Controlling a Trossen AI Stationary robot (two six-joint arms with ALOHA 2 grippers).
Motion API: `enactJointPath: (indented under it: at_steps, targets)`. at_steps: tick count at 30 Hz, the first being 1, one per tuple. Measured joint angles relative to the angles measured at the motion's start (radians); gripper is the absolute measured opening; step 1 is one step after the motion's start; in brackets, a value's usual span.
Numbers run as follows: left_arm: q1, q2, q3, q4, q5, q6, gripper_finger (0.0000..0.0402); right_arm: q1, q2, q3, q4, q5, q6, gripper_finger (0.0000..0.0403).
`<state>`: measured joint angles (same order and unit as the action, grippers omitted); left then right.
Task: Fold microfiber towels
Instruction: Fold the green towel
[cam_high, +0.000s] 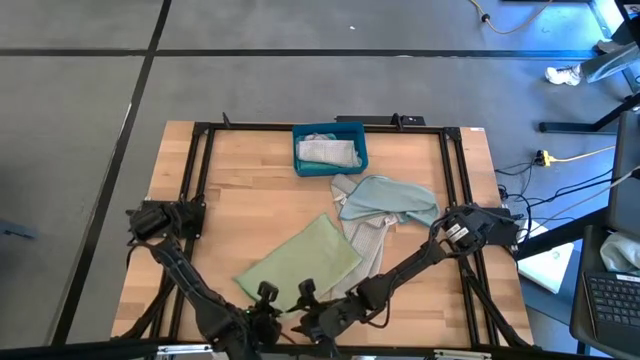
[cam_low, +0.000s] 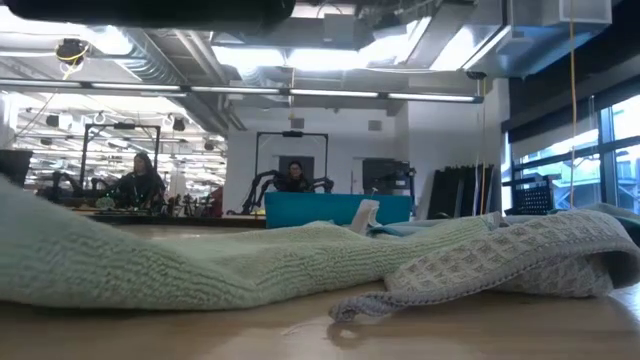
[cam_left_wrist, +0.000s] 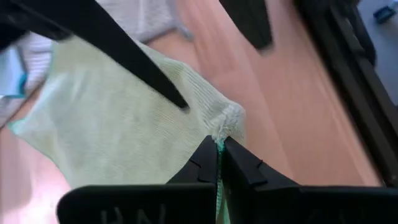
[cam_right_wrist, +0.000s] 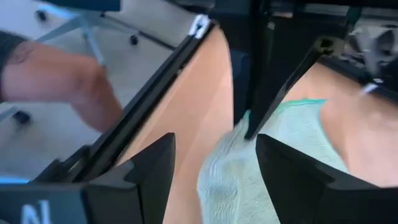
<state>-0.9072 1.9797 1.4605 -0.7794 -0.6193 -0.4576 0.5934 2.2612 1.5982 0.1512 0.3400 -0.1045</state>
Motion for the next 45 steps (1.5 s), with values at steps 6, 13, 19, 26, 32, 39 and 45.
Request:
enactJointPath:
  at_steps: [6, 13, 19, 26, 32, 39, 45]
  targets:
    - [0.02, 0.0, 0.032, -0.051, 0.001, 0.0, 0.0, -0.02, 0.003, 0.0, 0.024, 0.01, 0.099, 0.0226]
    - [0.023, 0.0, 0.056, -0.093, -0.012, -0.003, 0.0, -0.041, 0.026, 0.001, 0.018, 0.001, 0.153, 0.0226]
    - [0.023, 0.0, 0.072, -0.102, -0.022, -0.004, 0.0, -0.057, 0.062, 0.0, 0.088, -0.021, 0.173, 0.0226]
    - [0.022, 0.0, 0.072, -0.101, -0.017, -0.01, 0.0, -0.061, 0.064, 0.0, 0.181, -0.02, 0.112, 0.022]
    - [0.02, 0.0, 0.073, -0.1, -0.016, -0.012, 0.0, -0.061, 0.064, 0.001, 0.175, 0.007, 0.095, 0.0138]
    - [0.017, 0.0, 0.073, -0.11, -0.008, -0.008, 0.0001, -0.066, 0.068, 0.0, 0.144, 0.005, 0.069, 0.0011]
    - [-0.01, 0.0, 0.074, -0.271, 0.022, -0.052, 0.0039, -0.073, 0.068, 0.0, 0.119, 0.014, 0.07, 0.0006]
